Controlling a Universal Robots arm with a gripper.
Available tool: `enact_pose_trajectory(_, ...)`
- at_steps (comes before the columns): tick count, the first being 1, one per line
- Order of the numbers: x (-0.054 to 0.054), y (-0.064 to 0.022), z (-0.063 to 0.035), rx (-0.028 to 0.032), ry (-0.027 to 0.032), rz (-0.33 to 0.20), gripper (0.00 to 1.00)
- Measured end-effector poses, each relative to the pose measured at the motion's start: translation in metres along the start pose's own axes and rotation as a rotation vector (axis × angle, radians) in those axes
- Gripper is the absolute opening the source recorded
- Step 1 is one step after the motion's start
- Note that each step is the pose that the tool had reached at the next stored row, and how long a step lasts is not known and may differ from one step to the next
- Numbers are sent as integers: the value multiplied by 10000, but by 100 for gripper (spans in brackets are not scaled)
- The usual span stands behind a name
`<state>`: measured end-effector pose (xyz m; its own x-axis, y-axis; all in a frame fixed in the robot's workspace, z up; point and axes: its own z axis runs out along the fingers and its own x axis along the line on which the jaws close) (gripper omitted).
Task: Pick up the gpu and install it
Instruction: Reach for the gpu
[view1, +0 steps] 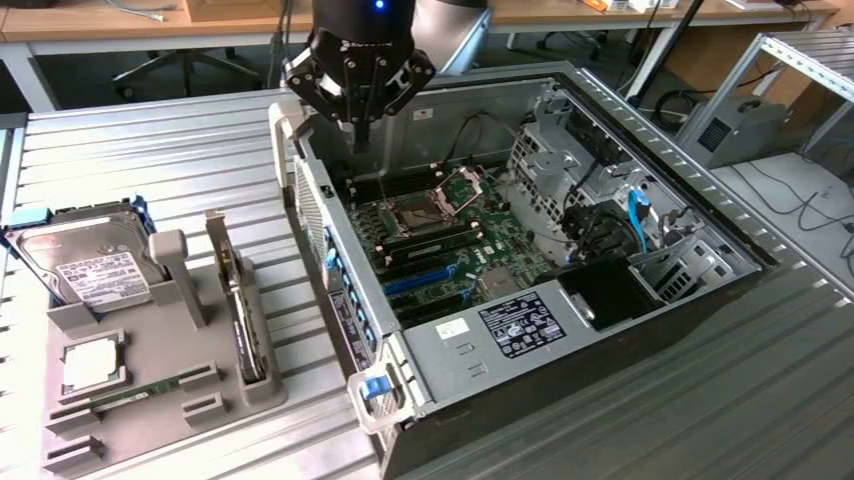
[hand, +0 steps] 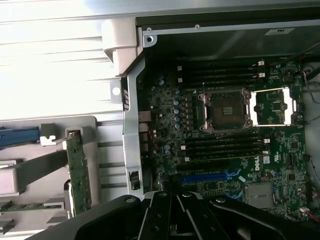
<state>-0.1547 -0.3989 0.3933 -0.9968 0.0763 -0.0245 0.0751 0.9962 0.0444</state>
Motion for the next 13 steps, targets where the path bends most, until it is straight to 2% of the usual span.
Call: enact_pose_trajectory(13, 118, -9, -3, 1, 0, 0, 11)
